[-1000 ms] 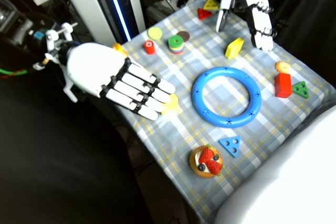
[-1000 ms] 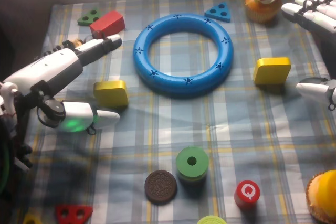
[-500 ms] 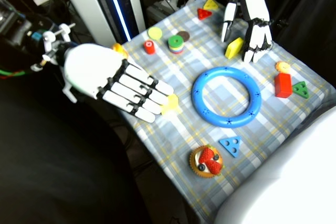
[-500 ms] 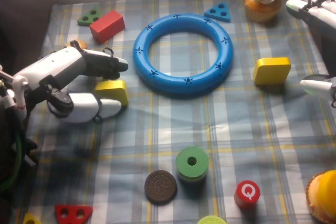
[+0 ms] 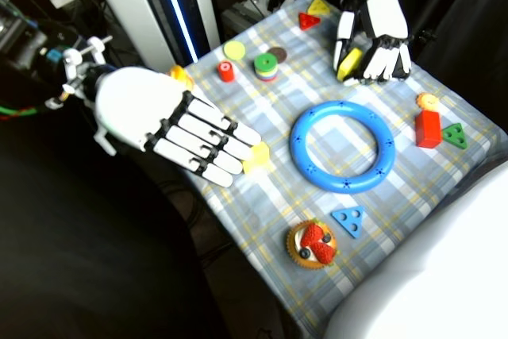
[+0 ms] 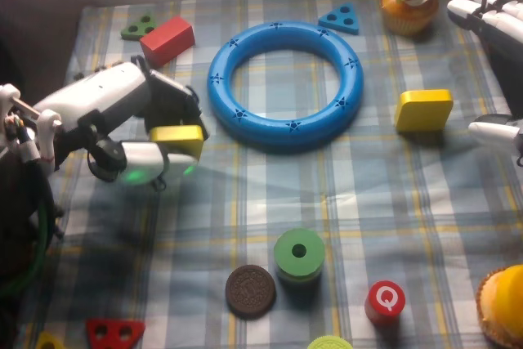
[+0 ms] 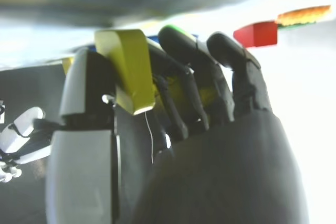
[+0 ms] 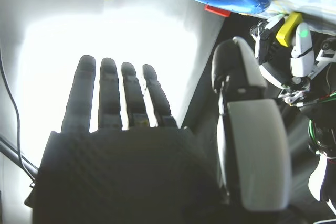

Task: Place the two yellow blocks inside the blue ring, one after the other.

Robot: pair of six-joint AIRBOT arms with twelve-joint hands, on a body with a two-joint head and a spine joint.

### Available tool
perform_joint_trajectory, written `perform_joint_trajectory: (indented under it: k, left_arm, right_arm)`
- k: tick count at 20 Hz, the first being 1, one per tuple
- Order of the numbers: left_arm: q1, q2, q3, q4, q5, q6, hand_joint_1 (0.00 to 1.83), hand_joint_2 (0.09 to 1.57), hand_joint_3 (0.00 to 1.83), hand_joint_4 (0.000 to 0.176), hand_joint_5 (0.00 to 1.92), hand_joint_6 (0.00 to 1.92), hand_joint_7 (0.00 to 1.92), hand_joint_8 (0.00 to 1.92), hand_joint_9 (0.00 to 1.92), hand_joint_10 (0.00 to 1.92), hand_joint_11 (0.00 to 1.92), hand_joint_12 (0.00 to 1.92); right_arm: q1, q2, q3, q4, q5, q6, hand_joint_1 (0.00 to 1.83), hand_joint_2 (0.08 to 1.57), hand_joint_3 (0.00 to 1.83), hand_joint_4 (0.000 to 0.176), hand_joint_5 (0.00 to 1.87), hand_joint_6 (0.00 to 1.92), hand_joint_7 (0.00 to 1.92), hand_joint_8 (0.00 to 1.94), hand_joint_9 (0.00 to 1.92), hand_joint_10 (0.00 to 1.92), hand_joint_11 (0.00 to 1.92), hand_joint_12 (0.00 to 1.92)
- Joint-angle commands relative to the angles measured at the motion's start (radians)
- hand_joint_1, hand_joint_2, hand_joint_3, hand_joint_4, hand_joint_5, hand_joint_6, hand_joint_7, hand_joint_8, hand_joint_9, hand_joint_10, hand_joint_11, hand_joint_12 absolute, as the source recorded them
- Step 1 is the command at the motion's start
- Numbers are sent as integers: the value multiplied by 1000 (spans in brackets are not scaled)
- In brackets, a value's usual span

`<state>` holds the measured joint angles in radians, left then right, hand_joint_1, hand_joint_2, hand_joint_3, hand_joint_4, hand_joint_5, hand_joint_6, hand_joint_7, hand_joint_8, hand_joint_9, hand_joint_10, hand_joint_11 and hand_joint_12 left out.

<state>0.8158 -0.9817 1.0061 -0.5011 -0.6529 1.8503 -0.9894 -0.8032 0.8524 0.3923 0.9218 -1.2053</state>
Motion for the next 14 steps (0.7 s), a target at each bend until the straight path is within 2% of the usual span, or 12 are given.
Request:
perform_joint_trajectory:
  k: [1, 2, 3, 4, 5, 7, 8, 9, 10, 11, 13, 14]
  left_arm:
    - [-25, 10, -3, 29, -144, -6, 1230, 1203, 1, 0, 849, 903, 810, 1546, 497, 1707, 0, 1921]
    - [-37, 10, -2, 40, -144, -7, 1239, 1182, 0, 0, 906, 824, 840, 1499, 531, 1749, 54, 1921]
    - [-54, 7, 3, 49, -140, -7, 1232, 1194, 2, 0, 885, 855, 812, 1542, 500, 1868, 85, 1921]
    - [-74, -3, 13, 57, -130, -7, 1237, 1170, 0, 0, 877, 1060, 864, 1301, 519, 1880, 130, 1921]
    - [-90, -12, 23, 62, -117, -7, 1173, 1136, 0, 0, 937, 1025, 830, 1649, 568, 1913, 193, 1921]
    - [-151, -65, 79, 70, -42, -7, 1230, 1188, 0, 0, 836, 973, 867, 1462, 504, 1681, 33, 1921]
    - [-180, -96, 113, 70, -4, -7, 1227, 1198, 1, 0, 839, 958, 836, 1513, 509, 1773, 67, 1921]
    - [-205, -121, 139, 70, 28, -7, 1219, 1201, 3, 0, 807, 1181, 811, 1386, 529, 1891, 169, 1921]
    - [-232, -147, 164, 70, 51, -7, 1213, 1223, 4, 0, 822, 1018, 756, 1595, 497, 1915, 139, 1921]
    - [-254, -170, 185, 69, 70, -7, 1215, 1223, 1, 0, 824, 985, 767, 1605, 466, 1893, 63, 1921]
    - [-287, -217, 226, 62, 104, -7, 1224, 1173, 0, 0, 872, 980, 895, 1361, 515, 1626, 26, 1921]
    - [-296, -233, 242, 57, 119, -7, 1227, 1189, 1, 0, 865, 942, 844, 1483, 532, 1747, 85, 1921]
  right_arm:
    - [7, 5, 3, -13, 125, 5, 596, 1222, 4, 0, 0, 0, 0, 0, 0, 0, 0, 0]
    - [7, 5, 3, -13, 125, 5, 582, 1224, 4, 0, 0, 0, 0, 0, 0, 0, 0, 0]
    - [7, 5, 3, -13, 126, 5, 590, 1222, 3, 0, 0, 0, 0, 0, 0, 0, 0, 0]
    - [7, 5, 3, -13, 126, 5, 586, 1221, 2, 0, 0, 0, 0, 0, 0, 0, 0, 0]
    - [7, 5, 3, -13, 127, 5, 571, 1223, 3, 0, 0, 0, 0, 0, 0, 0, 0, 0]
    - [7, 6, 3, -13, 127, 5, 585, 1221, 1, 0, 0, 0, 0, 0, 0, 0, 0, 0]
    - [7, 6, 3, -13, 127, 5, 588, 1221, 1, 0, 0, 0, 0, 0, 0, 0, 0, 0]
    - [6, 7, 3, -13, 127, 5, 593, 1222, 1, 0, 0, 0, 0, 0, 0, 0, 0, 0]
    - [6, 7, 3, -13, 126, 5, 592, 1219, 0, 0, 0, 0, 0, 0, 0, 0, 0, 0]
    - [6, 8, 3, -14, 126, 5, 593, 1218, 0, 0, 0, 0, 0, 0, 0, 0, 0, 0]
    - [5, 7, 5, -14, 126, 5, 615, 1213, 0, 0, 0, 0, 0, 0, 0, 0, 0, 0]
    - [5, 7, 6, -15, 125, 5, 613, 1213, 0, 0, 0, 0, 0, 0, 0, 0, 0, 0]
